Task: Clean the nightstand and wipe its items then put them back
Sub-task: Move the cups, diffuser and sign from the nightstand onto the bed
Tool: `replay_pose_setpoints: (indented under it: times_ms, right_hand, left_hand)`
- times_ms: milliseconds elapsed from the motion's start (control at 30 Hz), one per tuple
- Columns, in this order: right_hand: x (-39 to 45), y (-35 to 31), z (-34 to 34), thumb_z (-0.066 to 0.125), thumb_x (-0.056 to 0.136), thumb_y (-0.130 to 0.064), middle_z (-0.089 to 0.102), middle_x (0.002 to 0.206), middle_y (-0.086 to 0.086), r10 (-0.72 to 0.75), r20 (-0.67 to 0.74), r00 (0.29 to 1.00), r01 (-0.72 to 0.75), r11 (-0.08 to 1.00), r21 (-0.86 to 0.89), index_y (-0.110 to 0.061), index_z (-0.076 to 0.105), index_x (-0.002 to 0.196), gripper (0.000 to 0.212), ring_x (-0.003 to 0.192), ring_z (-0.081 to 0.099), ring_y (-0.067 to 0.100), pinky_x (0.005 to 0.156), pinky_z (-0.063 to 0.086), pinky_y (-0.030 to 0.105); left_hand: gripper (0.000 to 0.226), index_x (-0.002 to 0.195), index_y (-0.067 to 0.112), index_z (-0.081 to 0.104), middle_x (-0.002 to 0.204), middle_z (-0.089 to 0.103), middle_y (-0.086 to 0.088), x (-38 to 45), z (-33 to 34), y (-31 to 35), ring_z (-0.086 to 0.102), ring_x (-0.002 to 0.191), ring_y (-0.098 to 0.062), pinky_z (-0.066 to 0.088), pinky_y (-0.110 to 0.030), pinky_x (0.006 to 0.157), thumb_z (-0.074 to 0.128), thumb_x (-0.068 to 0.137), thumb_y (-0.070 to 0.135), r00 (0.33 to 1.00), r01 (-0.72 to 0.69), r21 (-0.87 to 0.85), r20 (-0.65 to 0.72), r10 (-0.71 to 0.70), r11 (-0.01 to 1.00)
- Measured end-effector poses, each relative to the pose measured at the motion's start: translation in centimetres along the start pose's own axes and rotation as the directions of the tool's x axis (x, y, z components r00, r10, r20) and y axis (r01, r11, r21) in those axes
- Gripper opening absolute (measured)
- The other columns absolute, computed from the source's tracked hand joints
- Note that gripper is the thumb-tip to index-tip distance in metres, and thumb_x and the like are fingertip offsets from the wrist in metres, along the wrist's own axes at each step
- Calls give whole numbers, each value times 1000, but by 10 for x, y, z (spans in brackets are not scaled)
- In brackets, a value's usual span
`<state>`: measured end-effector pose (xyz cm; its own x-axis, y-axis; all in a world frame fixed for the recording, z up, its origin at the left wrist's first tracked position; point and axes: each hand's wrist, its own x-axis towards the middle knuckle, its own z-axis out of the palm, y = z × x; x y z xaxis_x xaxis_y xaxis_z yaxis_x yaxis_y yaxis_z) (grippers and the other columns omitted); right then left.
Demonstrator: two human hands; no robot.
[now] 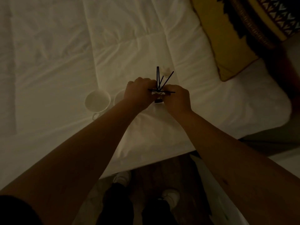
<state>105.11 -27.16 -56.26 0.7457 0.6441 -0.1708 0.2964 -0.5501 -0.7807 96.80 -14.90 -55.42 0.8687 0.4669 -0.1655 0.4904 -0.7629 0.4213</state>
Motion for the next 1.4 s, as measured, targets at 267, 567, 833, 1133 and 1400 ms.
replay_pose_setpoints:
  times_ms: [267,567,833,1133,1400]
  right_hand:
    - [0,4,10,63,84,-1,71,97,12,-16,-21,1000,15,999,-31,-8,72,101,20,90,64,22,80,46,22]
    - [-8,2,10,64,85,-5,59,125,15,57,-2,998,-57,994,-94,-6,57,126,42,113,56,27,97,43,30]
    - [-39,13,-29,55,91,-12,44,142,9,126,-5,992,-124,973,-195,-12,42,139,50,130,40,23,107,31,29]
    - [-120,88,-160,51,94,-25,45,142,5,327,-274,905,-363,927,-93,-17,41,140,47,130,41,20,105,31,29]
    - [-290,207,-280,58,89,-36,34,151,10,547,-510,664,-712,670,-209,-17,36,144,62,138,29,30,110,31,44]
  left_hand:
    - [40,111,26,62,105,65,4,1,1,-14,57,100,-20,43,-44,89,65,80,51,999,27,-22,17,-27,999]
    - [88,138,22,40,140,47,-2,-6,-14,-19,40,129,-23,31,-50,104,62,68,71,995,-8,69,95,1,998]
    - [89,146,15,25,154,26,-7,-36,-56,32,16,143,-24,20,-48,114,43,78,70,977,-111,-77,-190,95,991]
    - [78,143,21,29,153,28,-9,-16,8,228,19,142,-29,18,-56,111,36,82,69,833,-553,249,144,535,795]
    - [78,147,16,23,154,25,-10,-87,153,410,22,140,-29,23,-51,111,42,87,62,558,-809,72,407,723,583]
